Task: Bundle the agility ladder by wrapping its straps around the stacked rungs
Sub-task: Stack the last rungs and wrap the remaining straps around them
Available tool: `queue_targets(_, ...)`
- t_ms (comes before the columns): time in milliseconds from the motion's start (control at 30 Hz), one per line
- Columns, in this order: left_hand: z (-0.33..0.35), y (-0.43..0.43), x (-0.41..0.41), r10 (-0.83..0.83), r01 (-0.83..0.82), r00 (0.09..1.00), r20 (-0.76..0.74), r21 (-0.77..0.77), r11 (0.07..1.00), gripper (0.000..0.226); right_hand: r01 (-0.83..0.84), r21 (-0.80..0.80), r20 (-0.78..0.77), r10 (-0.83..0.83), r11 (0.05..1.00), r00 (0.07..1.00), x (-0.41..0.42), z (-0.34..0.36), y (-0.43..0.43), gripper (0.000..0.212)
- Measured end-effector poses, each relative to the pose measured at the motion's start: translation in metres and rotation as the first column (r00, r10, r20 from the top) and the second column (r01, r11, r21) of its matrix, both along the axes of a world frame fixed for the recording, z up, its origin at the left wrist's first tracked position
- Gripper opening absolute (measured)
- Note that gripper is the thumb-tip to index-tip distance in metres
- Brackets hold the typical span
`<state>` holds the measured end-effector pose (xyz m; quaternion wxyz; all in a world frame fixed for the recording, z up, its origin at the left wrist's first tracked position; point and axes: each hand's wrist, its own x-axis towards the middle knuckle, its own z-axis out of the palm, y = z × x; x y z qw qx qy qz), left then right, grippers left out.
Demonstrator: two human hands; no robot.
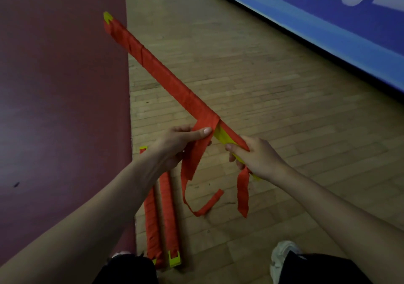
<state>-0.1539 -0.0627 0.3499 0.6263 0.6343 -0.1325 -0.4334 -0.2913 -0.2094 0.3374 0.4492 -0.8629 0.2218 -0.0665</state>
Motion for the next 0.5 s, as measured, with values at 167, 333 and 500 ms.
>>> queue_targets(167,-0.001,0.000,-0.002,0.011,-0.013,1.000,-0.020,-0.054,0.998,0.014,0.005,0.106,0.025,-0.008,0.994,1.000,-0.001,0.002,-0.001,0.018)
queue_targets(333,-0.002,0.000,-0.003,-0.011,0.014,0.996,0.084,-0.031,0.999,0.011,0.007,0.403,0.068,-0.038,0.915,0.997,-0.002,0.005,-0.002,0.023)
queue_targets(500,-0.002,-0.002,-0.008,-0.074,0.063,0.993,-0.093,-0.114,0.992,0.009,-0.043,0.561,0.091,-0.010,0.827,0.996,-0.006,0.013,-0.002,0.026)
